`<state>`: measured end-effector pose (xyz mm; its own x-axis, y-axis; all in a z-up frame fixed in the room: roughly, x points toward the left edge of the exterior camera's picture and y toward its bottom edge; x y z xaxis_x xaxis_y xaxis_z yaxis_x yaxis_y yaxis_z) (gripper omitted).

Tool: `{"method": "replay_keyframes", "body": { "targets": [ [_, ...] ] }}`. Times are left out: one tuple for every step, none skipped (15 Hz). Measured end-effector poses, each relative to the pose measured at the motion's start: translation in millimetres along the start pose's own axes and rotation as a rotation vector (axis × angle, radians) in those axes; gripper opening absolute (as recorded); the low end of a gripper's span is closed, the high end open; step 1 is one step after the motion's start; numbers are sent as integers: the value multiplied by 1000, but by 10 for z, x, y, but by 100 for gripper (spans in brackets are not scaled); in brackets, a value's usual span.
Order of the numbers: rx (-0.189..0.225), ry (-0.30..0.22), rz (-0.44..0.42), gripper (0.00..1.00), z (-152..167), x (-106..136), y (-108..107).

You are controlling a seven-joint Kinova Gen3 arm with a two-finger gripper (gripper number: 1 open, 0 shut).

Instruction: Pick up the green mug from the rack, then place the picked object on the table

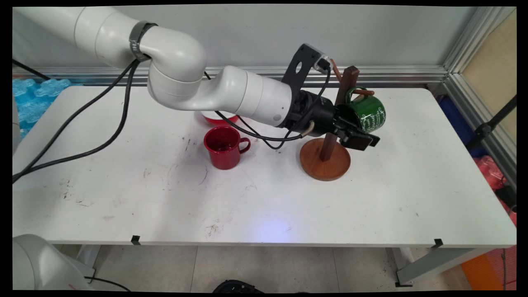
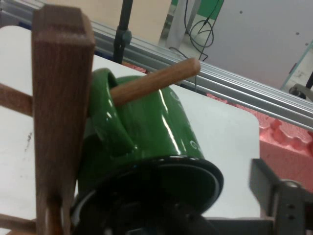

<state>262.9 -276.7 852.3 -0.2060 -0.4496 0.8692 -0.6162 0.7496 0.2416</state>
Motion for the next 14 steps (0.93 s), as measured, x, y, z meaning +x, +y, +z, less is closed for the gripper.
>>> {"method": "replay_keyframes", "body": {
  "targets": [
    [1,2,2,0,5,4,-4],
    [1,3,3,0,6,6,-8],
    [2,4,4,0,8,8,-13],
    [4,4,4,0,7,7,-18],
    [5,4,5,0,6,9,-23],
    [5,4,5,0,4,9,-25],
    [7,5,5,0,-2,8,-28],
    [8,4,5,0,-4,7,-30],
    [8,3,5,0,-8,4,-31],
    [8,3,5,0,-10,3,-33],
    [9,2,5,0,-16,-1,-34],
    [9,2,5,0,-20,-2,-35],
    [9,1,5,0,-22,-3,-35],
    [9,0,5,0,-25,-4,-35]
  ]
}}
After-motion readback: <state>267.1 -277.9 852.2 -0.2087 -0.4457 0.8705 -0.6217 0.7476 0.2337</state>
